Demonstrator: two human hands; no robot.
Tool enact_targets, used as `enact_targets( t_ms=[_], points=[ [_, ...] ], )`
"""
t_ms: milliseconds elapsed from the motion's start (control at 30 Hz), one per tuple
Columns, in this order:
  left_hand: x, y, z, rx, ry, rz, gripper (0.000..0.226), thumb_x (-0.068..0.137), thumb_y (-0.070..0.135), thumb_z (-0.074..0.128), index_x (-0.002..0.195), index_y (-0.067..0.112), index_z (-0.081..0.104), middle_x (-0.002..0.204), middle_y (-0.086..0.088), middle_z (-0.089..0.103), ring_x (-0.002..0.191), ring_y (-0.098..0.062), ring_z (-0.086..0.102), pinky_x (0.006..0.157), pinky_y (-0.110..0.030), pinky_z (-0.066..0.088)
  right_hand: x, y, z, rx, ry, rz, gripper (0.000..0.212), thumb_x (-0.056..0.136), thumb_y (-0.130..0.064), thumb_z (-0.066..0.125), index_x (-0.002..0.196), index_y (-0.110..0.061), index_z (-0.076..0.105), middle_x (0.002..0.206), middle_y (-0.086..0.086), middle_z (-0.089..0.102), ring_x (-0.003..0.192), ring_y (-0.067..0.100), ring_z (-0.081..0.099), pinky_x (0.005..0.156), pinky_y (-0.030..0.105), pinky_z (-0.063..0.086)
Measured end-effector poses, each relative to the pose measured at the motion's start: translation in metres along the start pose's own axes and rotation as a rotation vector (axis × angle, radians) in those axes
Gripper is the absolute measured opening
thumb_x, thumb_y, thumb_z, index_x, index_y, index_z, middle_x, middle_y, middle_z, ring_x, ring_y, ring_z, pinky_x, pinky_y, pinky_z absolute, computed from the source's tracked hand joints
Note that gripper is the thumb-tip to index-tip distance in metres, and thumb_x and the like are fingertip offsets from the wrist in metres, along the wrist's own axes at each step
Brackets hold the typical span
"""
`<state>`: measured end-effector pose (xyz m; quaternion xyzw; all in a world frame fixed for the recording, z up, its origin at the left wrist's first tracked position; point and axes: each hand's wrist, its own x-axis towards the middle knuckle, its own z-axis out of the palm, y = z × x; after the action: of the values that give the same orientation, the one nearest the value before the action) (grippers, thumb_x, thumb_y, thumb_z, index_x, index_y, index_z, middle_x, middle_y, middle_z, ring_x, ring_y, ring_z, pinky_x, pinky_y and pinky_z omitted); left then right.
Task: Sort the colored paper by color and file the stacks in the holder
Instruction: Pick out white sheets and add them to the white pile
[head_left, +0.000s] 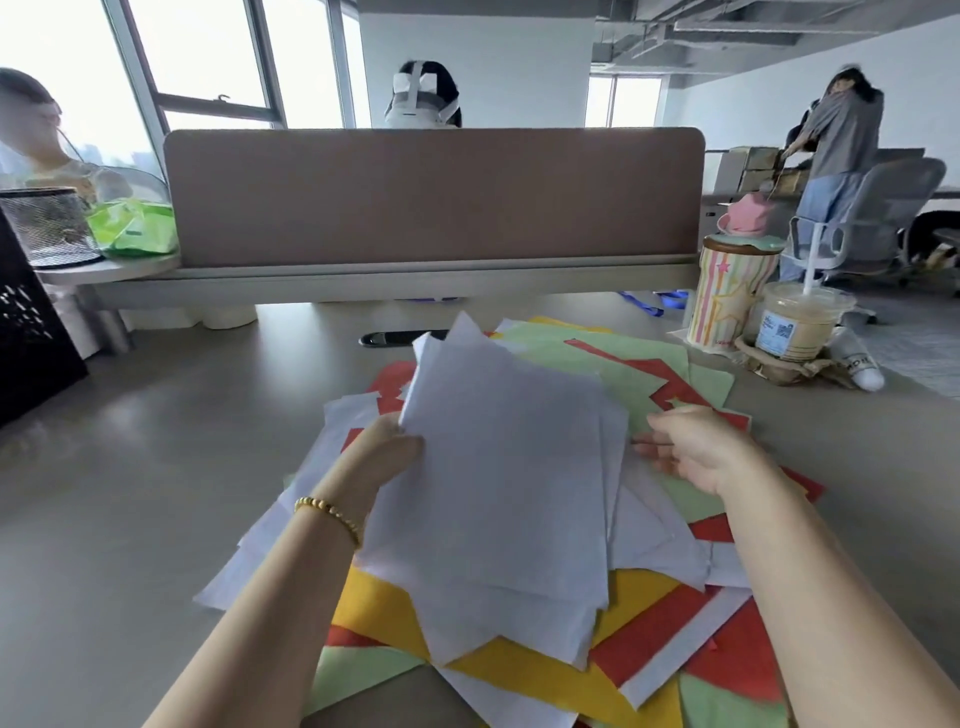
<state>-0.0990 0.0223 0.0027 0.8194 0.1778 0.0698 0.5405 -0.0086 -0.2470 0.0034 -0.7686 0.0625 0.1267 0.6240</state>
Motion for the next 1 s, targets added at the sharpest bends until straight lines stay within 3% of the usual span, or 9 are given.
enact_targets(
  t_ms=[200, 400, 467, 567, 667, 733, 833, 900, 1000],
  points=[
    [-0.008, 0.010, 0.024, 0.107, -0.084, -0.004, 0.020, 0.087, 0.007, 0.048, 0.098, 0.006, 0.065, 0.102, -0.021, 0.066, 0.098, -0.037, 0.063, 0.090, -0.043, 0.050, 0.000, -0.002, 0.001, 0.124, 0.008, -0.012, 0.018, 0.097, -0.024, 0.049, 0.083, -0.013, 0.055, 0.075, 0.003, 0.054, 0.066, 0.018, 0.050, 0.056, 0.028, 0.038],
    [-0.010, 0.014, 0.042, -0.051, -0.044, 0.036, 0.019, 0.088, 0.011, 0.054, 0.071, 0.019, 0.056, 0.073, -0.002, 0.057, 0.063, -0.014, 0.053, 0.056, -0.018, 0.042, 0.003, 0.000, -0.003, 0.149, -0.006, 0.008, 0.017, 0.095, -0.019, 0.053, 0.099, -0.005, 0.064, 0.084, 0.008, 0.064, 0.073, 0.023, 0.059, 0.063, 0.030, 0.045],
    [-0.009, 0.014, 0.045, -0.036, -0.014, 0.113, 0.014, 0.087, 0.011, 0.058, 0.075, 0.018, 0.058, 0.076, -0.002, 0.059, 0.061, -0.012, 0.052, 0.051, -0.015, 0.040, 0.005, 0.002, -0.004, 0.093, 0.042, 0.003, 0.022, 0.092, -0.016, 0.058, 0.106, 0.000, 0.062, 0.085, 0.013, 0.064, 0.072, 0.026, 0.061, 0.066, 0.031, 0.048],
    [-0.009, 0.012, 0.047, -0.027, 0.025, 0.270, 0.011, 0.086, 0.014, 0.063, 0.097, 0.017, 0.062, 0.106, -0.005, 0.063, 0.078, -0.013, 0.062, 0.063, -0.012, 0.048, 0.006, 0.004, -0.005, 0.079, 0.102, -0.040, 0.019, 0.091, -0.006, 0.057, 0.108, 0.003, 0.060, 0.085, 0.016, 0.061, 0.064, 0.025, 0.058, 0.063, 0.030, 0.047],
    [-0.008, 0.010, 0.050, 0.100, 0.013, 0.389, 0.040, 0.086, 0.017, 0.065, 0.125, 0.018, 0.054, 0.149, -0.002, 0.035, 0.120, -0.022, 0.053, 0.092, -0.030, 0.049, 0.008, 0.006, -0.009, 0.200, 0.227, -0.086, 0.029, 0.088, 0.001, 0.055, 0.117, -0.002, 0.057, 0.079, 0.013, 0.056, 0.051, 0.017, 0.056, 0.051, 0.021, 0.042],
    [-0.007, 0.008, 0.052, 0.032, 0.052, 0.338, 0.032, 0.086, 0.014, 0.065, 0.115, 0.024, 0.056, 0.138, -0.004, 0.046, 0.109, -0.016, 0.060, 0.072, -0.020, 0.050, 0.009, 0.007, -0.012, 0.286, 0.319, -0.098, 0.040, 0.078, 0.001, 0.063, 0.118, -0.003, 0.057, 0.091, 0.013, 0.062, 0.062, 0.018, 0.062, 0.060, 0.022, 0.048],
    [-0.001, 0.004, 0.045, -0.227, 0.069, 0.213, 0.015, 0.085, 0.002, 0.061, 0.089, 0.017, 0.060, 0.080, 0.000, 0.061, 0.057, 0.000, 0.060, 0.043, -0.008, 0.039, 0.013, 0.008, -0.008, 0.375, 0.305, -0.065, 0.043, 0.073, 0.001, 0.068, 0.116, -0.002, 0.058, 0.109, 0.015, 0.065, 0.074, 0.025, 0.065, 0.076, 0.036, 0.052],
    [0.005, -0.001, 0.040, -0.314, 0.074, 0.191, 0.021, 0.083, -0.004, 0.060, 0.101, 0.008, 0.059, 0.082, -0.002, 0.063, 0.065, -0.010, 0.060, 0.048, -0.010, 0.045, 0.009, 0.005, -0.001, 0.383, 0.215, -0.049, 0.028, 0.084, -0.007, 0.066, 0.111, -0.002, 0.060, 0.099, 0.014, 0.065, 0.068, 0.022, 0.063, 0.068, 0.033, 0.052],
    [0.010, -0.007, 0.029, -0.373, 0.022, 0.119, 0.032, 0.085, -0.001, 0.062, 0.116, 0.002, 0.056, 0.100, -0.012, 0.066, 0.073, -0.015, 0.063, 0.058, -0.018, 0.053, 0.004, 0.006, 0.006, 0.174, 0.064, -0.028, 0.032, 0.086, -0.022, 0.067, 0.111, -0.003, 0.061, 0.099, 0.014, 0.067, 0.078, 0.027, 0.064, 0.077, 0.037, 0.052]
  ],
)
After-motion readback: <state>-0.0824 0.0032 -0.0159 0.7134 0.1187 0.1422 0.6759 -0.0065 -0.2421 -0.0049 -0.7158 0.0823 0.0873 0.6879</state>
